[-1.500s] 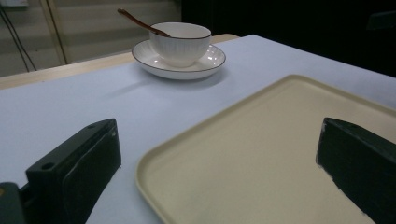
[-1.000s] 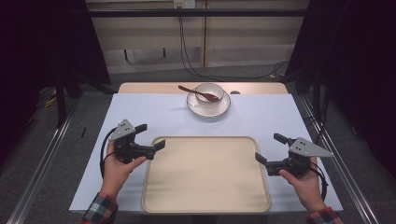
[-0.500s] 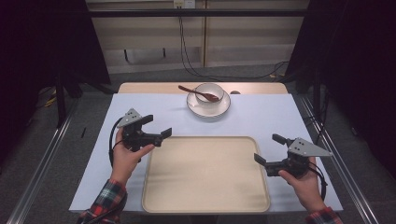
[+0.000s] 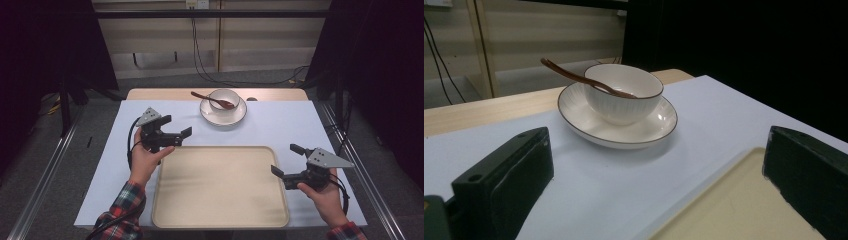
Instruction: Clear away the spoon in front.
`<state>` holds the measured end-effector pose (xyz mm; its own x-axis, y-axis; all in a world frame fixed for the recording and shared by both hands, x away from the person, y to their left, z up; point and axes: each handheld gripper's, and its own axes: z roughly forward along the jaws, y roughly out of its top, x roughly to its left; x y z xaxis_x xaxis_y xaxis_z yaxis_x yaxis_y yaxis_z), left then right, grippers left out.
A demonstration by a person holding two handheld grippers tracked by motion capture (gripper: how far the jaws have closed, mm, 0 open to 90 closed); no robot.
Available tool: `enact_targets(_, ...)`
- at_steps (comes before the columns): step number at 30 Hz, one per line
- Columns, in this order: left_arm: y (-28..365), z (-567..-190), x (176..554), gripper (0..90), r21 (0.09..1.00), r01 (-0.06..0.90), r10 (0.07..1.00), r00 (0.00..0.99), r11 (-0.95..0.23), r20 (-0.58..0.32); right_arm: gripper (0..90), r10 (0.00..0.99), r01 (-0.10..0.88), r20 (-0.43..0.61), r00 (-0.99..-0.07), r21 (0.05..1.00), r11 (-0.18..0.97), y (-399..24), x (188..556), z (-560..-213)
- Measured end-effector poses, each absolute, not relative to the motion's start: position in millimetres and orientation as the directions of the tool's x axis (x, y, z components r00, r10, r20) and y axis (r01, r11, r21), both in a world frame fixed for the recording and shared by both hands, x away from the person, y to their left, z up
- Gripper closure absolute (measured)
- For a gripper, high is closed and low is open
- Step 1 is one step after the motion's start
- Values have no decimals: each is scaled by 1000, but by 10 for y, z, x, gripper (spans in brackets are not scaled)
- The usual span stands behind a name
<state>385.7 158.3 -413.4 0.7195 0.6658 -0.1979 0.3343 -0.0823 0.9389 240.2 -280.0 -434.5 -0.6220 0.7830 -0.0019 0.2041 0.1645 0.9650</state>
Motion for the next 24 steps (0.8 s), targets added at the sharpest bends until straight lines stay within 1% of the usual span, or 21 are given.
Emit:
enact_targets(2,1564,-4138,3882,0,939,338,664,716,-64,-213,14,783,201,-6,-622,965,167,-2799,2403,-4345)
enact_targets(12,1524,-4147,3988,0,939,339,679,703,-58,-211,15,781,202,-8,-625,964,172,-2787,2408,-4352)
enact_targets(15,1511,-4157,4025,6,939,342,676,702,-47,-222,16,766,207,-5,-643,962,180,-2782,2410,-4353)
enact_targets(19,1475,-4166,4082,6,936,349,694,684,-43,-223,17,775,206,-11,-632,961,182,-2768,2411,-4361)
enact_targets(21,1474,-4169,4097,12,936,348,688,690,-42,-226,17,776,205,-14,-630,961,184,-2766,2410,-4360)
enact_targets(24,1433,-4178,4152,14,936,349,695,683,-38,-226,17,760,201,-15,-650,961,192,-2763,2414,-4365)
